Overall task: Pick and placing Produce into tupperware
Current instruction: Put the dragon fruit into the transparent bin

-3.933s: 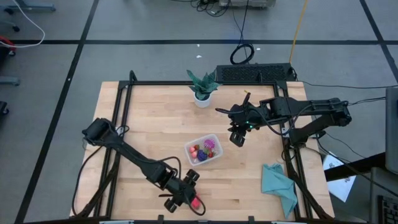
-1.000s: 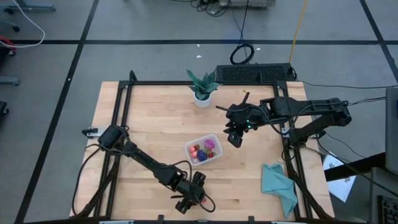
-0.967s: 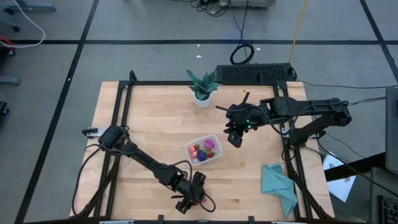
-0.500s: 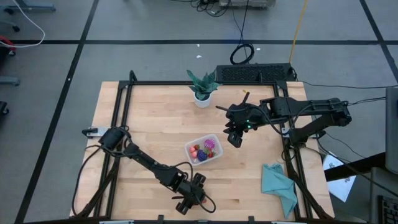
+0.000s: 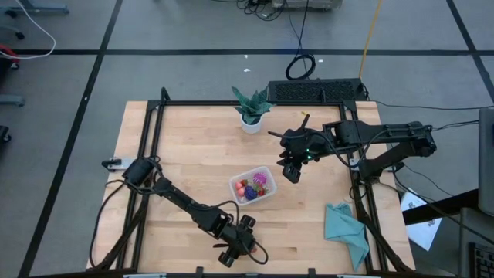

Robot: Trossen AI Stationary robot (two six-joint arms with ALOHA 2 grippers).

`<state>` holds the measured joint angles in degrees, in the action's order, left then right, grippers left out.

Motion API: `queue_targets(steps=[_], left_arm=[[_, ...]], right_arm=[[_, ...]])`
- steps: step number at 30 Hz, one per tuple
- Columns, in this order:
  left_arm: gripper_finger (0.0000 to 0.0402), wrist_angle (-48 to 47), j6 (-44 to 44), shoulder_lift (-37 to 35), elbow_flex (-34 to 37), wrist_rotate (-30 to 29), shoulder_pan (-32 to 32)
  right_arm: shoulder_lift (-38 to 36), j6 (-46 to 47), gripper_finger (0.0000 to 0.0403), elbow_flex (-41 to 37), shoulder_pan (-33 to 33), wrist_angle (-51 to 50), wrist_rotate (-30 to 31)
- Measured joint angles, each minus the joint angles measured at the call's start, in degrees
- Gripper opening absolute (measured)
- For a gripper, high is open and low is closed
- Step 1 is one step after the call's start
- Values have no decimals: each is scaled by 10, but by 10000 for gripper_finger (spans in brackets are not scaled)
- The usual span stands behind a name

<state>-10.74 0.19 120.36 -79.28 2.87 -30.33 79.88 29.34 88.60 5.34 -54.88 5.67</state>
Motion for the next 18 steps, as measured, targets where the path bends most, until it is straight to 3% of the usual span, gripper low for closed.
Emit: queue_targets(steps=[18], left_arm=[[225, -288, 40, -13, -148, -155, 42]], right_arm=[[0, -2, 121, 0, 0, -3, 0]])
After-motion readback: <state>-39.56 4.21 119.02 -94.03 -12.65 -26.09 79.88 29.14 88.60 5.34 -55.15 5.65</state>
